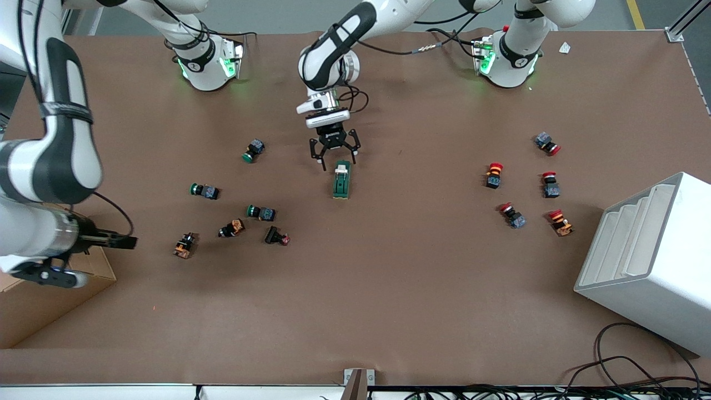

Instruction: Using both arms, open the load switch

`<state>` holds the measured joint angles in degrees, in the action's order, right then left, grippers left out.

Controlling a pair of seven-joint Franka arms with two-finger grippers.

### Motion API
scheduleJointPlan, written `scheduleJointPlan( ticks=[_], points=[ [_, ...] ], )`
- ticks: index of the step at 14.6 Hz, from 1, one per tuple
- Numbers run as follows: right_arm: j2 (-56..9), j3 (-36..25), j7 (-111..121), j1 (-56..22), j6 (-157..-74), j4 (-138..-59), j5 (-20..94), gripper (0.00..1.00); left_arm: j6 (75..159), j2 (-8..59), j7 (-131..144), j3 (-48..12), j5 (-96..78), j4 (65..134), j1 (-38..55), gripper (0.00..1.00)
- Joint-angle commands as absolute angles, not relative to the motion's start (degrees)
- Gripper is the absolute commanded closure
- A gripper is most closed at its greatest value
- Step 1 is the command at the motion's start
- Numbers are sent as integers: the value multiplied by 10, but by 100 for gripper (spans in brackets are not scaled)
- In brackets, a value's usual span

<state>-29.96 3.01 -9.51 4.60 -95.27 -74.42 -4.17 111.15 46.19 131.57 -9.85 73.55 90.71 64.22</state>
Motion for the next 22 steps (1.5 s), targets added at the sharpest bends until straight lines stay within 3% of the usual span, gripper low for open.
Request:
scheduleJointPlan(
  ticks=[1, 4, 6, 14, 22],
  points=[
    [-261, 43, -84, 50, -966, -779, -54, 0, 1135, 389, 1243, -104, 642, 898, 593, 0],
    [-247, 31, -71, 41, -970, -779, -54, 0, 1136, 316, 1117, -101, 514, 874, 527, 0],
    [-238, -20, -25, 14, -971, -779, -43, 0, 1136, 281, 1035, -98, 460, 860, 471, 0],
    [-193, -66, 14, -6, -969, -796, -22, 0, 1131, 194, 664, -99, 257, 813, 253, 0],
    [-124, -68, 13, -5, -931, -818, -8, 0, 1007, 75, 303, -96, 92, 822, 97, 0]
  ],
)
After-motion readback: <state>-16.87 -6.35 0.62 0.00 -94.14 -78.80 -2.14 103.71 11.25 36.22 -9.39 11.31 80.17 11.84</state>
